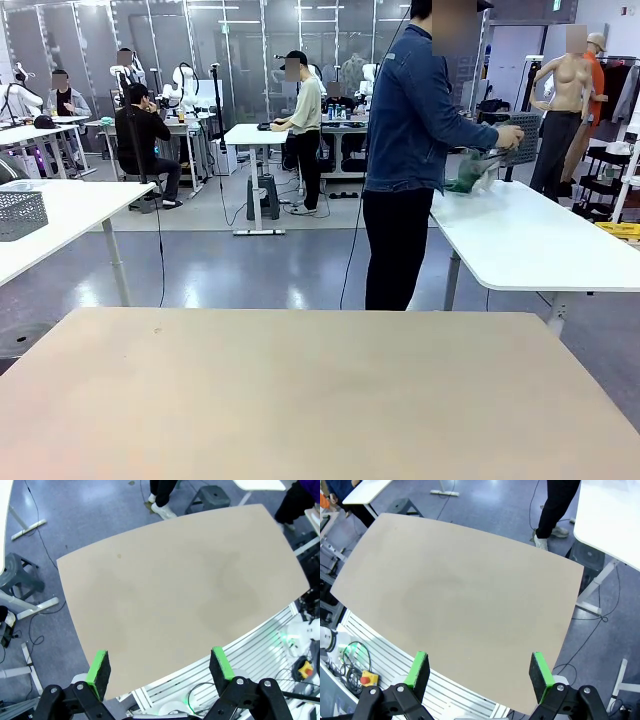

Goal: Fold the towels and place them in the basket.
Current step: When a person lays out a Towel with hook on the table, fold it in half twice.

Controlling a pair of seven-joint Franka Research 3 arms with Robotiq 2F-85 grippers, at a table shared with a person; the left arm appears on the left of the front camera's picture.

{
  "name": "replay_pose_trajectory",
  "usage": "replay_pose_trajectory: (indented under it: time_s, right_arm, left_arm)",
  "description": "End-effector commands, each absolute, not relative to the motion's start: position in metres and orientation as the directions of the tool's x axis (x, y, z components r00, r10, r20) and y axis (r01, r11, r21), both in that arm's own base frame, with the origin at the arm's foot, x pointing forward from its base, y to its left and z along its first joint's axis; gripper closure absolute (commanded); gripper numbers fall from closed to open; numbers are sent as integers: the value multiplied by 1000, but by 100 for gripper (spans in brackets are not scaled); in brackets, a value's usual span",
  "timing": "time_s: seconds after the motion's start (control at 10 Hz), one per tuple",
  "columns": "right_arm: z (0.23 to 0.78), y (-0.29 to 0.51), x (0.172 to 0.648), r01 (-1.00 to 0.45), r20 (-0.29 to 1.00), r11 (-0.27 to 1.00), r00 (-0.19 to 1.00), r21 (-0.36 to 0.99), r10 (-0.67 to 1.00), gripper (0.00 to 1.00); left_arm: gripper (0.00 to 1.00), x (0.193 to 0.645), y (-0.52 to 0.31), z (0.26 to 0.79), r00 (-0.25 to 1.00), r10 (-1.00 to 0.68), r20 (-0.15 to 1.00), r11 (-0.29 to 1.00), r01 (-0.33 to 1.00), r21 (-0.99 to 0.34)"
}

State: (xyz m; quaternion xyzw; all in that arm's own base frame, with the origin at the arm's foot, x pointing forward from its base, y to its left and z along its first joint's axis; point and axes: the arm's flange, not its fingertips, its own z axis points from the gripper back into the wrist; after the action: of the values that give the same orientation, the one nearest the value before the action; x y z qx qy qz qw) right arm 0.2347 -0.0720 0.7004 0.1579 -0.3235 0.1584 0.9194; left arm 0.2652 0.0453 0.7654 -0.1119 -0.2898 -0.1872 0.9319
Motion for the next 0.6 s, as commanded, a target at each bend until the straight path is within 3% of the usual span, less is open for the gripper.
replay_pose_trajectory:
  time_s: [0.0, 0.5]
  right_arm:
    - [701, -71, 236, -395, 649, 898, 738, 192, 186, 0]
    - [701, -71, 236, -395, 649, 898, 738, 192, 186, 0]
  left_arm:
    - [0, 265, 44, 766, 758, -289, 584, 901, 421, -100]
    - [0, 265, 44, 766, 758, -289, 584, 901, 421, -100]
